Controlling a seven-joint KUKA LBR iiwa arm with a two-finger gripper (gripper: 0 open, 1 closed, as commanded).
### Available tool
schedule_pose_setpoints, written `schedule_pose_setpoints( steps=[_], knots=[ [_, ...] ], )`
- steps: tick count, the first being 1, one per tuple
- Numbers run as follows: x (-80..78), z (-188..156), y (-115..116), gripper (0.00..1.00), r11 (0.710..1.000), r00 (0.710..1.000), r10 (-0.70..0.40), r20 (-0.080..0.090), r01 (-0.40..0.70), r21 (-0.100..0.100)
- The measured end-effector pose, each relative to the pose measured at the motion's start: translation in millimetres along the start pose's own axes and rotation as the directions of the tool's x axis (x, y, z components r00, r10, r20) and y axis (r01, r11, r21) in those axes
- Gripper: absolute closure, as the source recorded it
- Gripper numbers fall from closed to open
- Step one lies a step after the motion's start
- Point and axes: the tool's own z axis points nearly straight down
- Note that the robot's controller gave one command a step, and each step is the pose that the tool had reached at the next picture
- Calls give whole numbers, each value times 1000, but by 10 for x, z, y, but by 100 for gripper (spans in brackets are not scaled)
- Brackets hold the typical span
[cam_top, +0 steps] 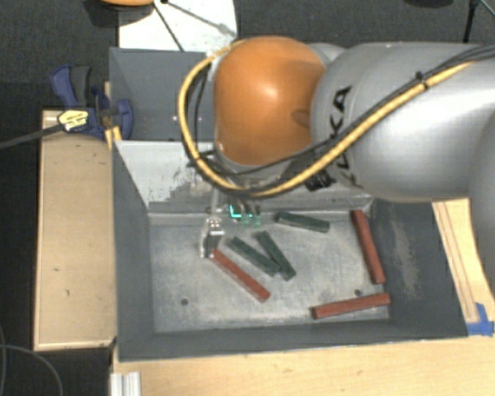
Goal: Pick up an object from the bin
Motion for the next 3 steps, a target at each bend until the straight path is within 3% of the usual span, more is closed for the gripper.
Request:
schedule_pose_setpoints(
  steps=[1,2,3],
  knots=[
    [-19,-43,-12,0,1000,1000,5,8,-5,-2],
    [68,248,-249,0,994,994,-106,15,106,-4],
    [301,852,-673,0,988,988,-152,9,152,0]
  ],
)
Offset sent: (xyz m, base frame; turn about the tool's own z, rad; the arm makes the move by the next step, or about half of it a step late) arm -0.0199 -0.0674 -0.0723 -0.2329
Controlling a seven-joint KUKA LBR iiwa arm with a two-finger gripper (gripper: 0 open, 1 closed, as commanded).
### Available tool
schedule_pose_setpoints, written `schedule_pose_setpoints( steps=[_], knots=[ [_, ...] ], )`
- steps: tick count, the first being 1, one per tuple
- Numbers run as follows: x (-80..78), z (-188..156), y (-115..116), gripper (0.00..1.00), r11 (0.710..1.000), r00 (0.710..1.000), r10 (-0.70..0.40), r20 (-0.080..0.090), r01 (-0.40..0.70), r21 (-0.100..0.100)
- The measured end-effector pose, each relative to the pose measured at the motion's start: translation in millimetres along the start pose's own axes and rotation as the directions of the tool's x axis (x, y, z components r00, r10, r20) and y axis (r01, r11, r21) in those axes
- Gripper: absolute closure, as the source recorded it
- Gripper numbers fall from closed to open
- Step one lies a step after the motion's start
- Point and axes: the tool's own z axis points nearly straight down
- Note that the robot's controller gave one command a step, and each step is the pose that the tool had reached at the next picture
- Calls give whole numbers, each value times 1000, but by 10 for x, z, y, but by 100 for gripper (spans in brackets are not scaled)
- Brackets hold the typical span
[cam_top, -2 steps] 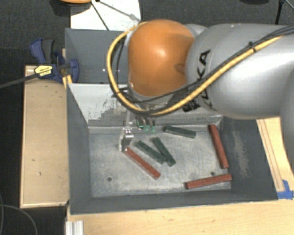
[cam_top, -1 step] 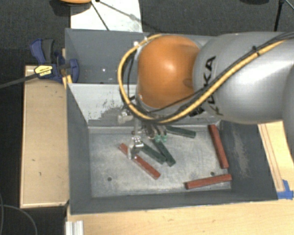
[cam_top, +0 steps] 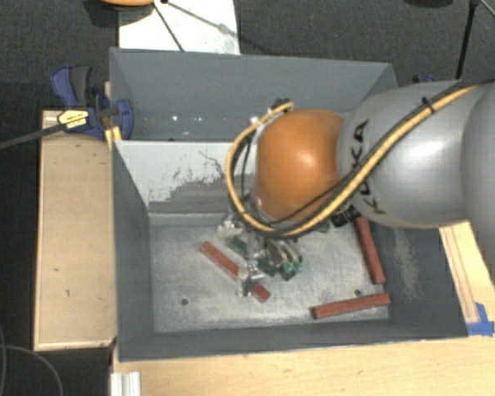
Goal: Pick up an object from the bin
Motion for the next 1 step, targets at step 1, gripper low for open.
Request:
schedule_pose_setpoints(
  steps=[1],
  knots=[
    [-260,547,-182,0,980,980,198,3,-198,-1]
  ],
)
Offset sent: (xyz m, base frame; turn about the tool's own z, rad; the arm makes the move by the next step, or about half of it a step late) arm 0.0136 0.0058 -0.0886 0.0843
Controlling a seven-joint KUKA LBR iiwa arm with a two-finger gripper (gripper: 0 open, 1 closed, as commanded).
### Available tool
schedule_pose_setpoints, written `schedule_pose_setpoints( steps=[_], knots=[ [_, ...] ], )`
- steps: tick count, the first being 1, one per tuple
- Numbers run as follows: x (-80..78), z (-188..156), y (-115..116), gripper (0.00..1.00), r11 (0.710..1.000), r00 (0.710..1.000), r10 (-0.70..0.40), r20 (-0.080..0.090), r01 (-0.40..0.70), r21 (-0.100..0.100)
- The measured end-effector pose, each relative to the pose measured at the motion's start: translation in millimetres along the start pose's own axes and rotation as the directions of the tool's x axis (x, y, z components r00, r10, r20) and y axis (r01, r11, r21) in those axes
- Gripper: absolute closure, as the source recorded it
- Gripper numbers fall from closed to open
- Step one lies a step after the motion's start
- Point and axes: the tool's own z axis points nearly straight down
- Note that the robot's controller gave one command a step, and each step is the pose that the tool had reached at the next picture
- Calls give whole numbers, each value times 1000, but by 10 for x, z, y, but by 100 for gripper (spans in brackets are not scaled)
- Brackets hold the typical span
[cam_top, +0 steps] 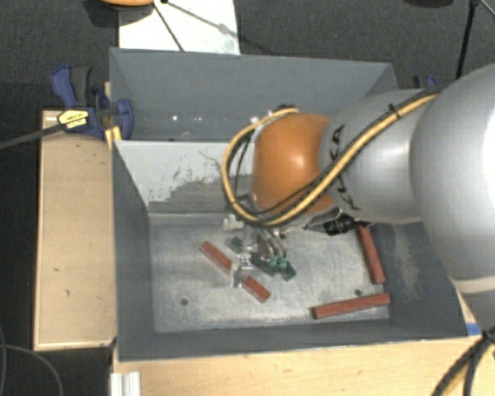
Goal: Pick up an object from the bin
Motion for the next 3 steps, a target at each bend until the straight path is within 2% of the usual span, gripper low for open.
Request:
schedule_pose_setpoints(
  steps=[1,2,3],
  knots=[
    [124,299,202,100,994,994,-112,5,112,-2],
    [125,299,202,100,994,994,-110,5,110,-3],
    [171,-1053,-189,100,998,998,-56,-4,56,1]
  ],
)
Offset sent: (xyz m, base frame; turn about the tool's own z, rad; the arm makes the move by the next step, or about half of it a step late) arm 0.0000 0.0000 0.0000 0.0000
